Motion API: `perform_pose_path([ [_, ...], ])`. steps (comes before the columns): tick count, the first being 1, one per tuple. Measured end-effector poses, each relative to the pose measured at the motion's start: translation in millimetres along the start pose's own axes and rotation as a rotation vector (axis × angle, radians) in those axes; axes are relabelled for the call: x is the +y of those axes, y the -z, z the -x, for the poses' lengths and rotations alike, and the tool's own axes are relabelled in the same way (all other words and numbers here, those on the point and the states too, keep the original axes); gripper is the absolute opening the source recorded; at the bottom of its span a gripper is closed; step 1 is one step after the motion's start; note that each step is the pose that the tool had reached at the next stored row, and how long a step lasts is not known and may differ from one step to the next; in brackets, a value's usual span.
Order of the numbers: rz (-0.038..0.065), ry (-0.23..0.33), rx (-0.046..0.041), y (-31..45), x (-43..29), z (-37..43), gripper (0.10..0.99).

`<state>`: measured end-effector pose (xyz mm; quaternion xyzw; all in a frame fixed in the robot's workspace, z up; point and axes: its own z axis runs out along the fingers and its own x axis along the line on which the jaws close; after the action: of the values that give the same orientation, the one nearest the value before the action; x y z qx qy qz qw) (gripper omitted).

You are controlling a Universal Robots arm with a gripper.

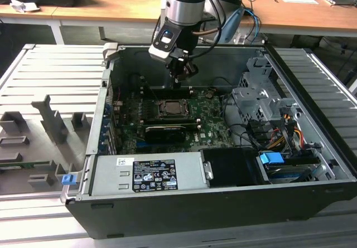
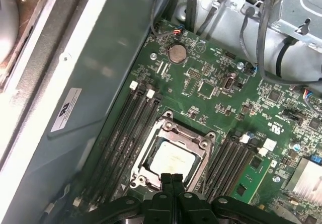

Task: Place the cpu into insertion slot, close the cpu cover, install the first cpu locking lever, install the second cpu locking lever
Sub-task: 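Install the first cpu locking lever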

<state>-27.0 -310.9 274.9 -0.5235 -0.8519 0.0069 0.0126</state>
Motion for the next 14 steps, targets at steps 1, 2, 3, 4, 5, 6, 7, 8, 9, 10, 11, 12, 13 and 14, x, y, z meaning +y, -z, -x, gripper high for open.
perform_pose_path([
  [1, 0.000, 0.004, -0.0001, 0.0, 0.0, 0.0, 0.106],
  [2, 0.000, 0.011, -0.0003, 0.0, 0.0, 0.0, 0.106],
  [3, 0.000, 0.018, -0.0004, 0.0, 0.0, 0.0, 0.106],
  [4, 0.000, 0.021, -0.0005, 0.0, 0.0, 0.0, 0.106],
  [5, 0.000, 0.025, -0.0006, 0.0, 0.0, 0.0, 0.106],
  [6, -0.001, 0.035, -0.0009, 0.0, 0.0, 0.0, 0.106],
  [7, -0.001, 0.040, -0.0010, 0.0, 0.0, 0.0, 0.106],
  [8, -0.001, 0.044, -0.0010, 0.0, 0.0, 0.0, 0.106],
  [9, -0.001, 0.049, -0.0012, 0.0, 0.0, 0.0, 0.106],
  [10, -0.001, 0.054, -0.0013, 0.0, 0.0, 0.0, 0.106],
  [11, -0.001, 0.060, -0.0015, 0.0, 0.0, 0.0, 0.106],
  [12, -0.001, 0.063, -0.0016, 0.0, 0.0, 0.0, 0.106],
  [13, -0.001, 0.066, -0.0016, 0.0, 0.0, 0.0, 0.106],
  [14, -0.001, 0.070, -0.0017, 0.0, 0.0, 0.0, 0.106],
])
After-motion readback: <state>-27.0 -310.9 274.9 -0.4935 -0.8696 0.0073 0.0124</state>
